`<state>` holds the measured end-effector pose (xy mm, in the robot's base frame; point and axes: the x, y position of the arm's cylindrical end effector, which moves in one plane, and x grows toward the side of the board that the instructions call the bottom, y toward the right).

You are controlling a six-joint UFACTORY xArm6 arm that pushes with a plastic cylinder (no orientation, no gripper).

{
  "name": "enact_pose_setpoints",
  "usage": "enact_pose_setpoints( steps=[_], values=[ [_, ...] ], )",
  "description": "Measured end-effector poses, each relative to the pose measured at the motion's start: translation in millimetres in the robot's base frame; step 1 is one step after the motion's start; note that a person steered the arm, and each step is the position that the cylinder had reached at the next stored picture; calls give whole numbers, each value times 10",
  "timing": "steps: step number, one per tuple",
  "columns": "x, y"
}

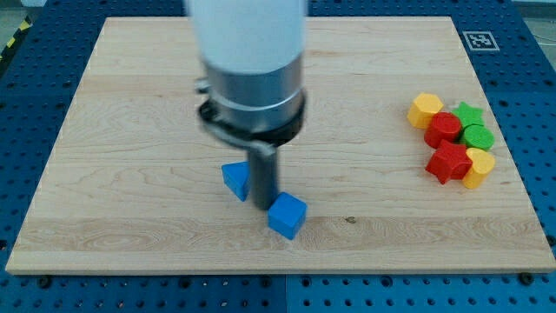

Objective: Slide the triangle to the top right of the blue cube

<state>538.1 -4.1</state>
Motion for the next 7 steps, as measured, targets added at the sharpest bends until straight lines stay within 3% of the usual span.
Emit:
enact_pose_setpoints(
  steps=[1, 2, 3, 4, 5, 6, 7],
  values=[
    [-317, 594],
    [-370, 771],
    [-320, 490],
    [-609, 250],
    [-593, -305],
    [-361, -775],
    [-101, -806]
  ],
)
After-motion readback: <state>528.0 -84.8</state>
